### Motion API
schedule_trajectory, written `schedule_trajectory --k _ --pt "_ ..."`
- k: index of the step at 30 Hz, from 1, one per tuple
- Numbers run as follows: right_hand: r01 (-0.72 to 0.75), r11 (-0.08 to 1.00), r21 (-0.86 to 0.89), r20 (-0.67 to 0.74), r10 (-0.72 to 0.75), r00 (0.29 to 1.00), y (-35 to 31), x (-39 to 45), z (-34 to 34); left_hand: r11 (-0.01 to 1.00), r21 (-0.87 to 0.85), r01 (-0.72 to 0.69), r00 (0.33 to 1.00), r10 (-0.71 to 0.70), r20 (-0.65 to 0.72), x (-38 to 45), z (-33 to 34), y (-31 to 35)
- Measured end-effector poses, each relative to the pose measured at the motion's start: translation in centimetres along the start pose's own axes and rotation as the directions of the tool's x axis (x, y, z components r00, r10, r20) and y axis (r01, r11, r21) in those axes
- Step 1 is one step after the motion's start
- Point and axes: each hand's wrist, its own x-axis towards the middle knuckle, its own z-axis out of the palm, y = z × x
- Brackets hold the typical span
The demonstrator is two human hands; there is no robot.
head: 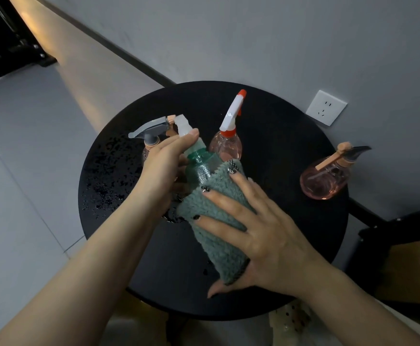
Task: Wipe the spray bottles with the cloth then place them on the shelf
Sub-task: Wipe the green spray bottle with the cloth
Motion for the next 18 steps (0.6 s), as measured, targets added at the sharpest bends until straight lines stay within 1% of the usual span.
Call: schedule_trajectory --k 1,3,5,6,7,9,10,11,12,13,14,15,16,17,18 --pt "-0.04 0.998 0.058 0.012 0.039 0.999 0.1 0.0 -0.1 1.0 0.013 -0.001 1.0 0.0 0.012 0.0 -0.1 0.0" --pt "-0.139 0.964 0.226 0.025 0.137 0.99 0.2 0.1 -0.5 0.999 0.035 0.003 0.999 -0.005 0.035 0.1 -0.1 -0.2" --pt "-0.214 0.884 0.415 0.028 0.222 0.975 0.2 0.3 -0.6 0.998 0.055 0.016 0.999 -0.019 0.046 0.0 0.1 -0.3" --pt "-0.247 0.822 0.513 0.04 0.264 0.964 0.3 0.4 -0.5 0.998 0.063 0.02 0.999 -0.023 0.047 0.0 0.2 -0.4" --pt "-0.278 0.735 0.619 0.06 0.309 0.949 0.3 0.5 -0.4 0.998 0.065 0.023 0.999 -0.026 0.048 -0.1 0.3 -0.4" --pt "-0.294 0.479 0.827 0.105 0.383 0.918 0.2 0.8 -0.2 0.998 0.059 0.026 0.998 -0.029 0.054 -0.1 0.4 -0.6" --pt "-0.281 0.35 0.894 0.127 0.404 0.906 0.1 0.9 -0.3 0.998 0.059 0.028 0.998 -0.031 0.058 -0.1 0.3 -0.7" --pt "-0.265 0.275 0.924 0.138 0.407 0.903 -0.1 1.1 -0.2 0.998 0.061 0.03 0.998 -0.034 0.062 -0.1 0.3 -0.7" --pt "-0.255 0.286 0.924 0.132 0.388 0.912 -0.3 1.0 -0.2 0.998 0.063 0.032 0.997 -0.036 0.065 -0.1 0.3 -0.7" --pt "-0.249 0.375 0.893 0.107 0.36 0.927 -0.6 1.0 -0.2 0.998 0.058 0.033 0.997 -0.037 0.067 0.0 0.3 -0.7" --pt "-0.236 0.523 0.819 0.065 0.325 0.944 -0.8 0.9 -0.1 0.999 0.041 0.031 0.997 -0.033 0.068 0.1 0.3 -0.6" --pt "-0.203 0.685 0.699 0.012 0.273 0.962 -0.9 0.8 0.0 1.0 0.01 0.027 0.997 -0.028 0.074 0.1 0.3 -0.6" --pt "-0.154 0.821 0.549 -0.036 0.208 0.978 -0.9 0.7 0.1 0.999 -0.022 0.029 0.997 -0.027 0.078 0.2 0.2 -0.5" --pt "-0.103 0.913 0.394 -0.066 0.14 0.988 -0.9 0.6 0.2 0.999 -0.031 0.038 0.997 -0.036 0.073 0.1 0.2 -0.4" --pt "-0.049 0.965 0.259 -0.083 0.073 0.994 -0.9 0.6 0.4 0.999 -0.009 0.045 0.997 -0.045 0.061 0.1 0.2 -0.3"
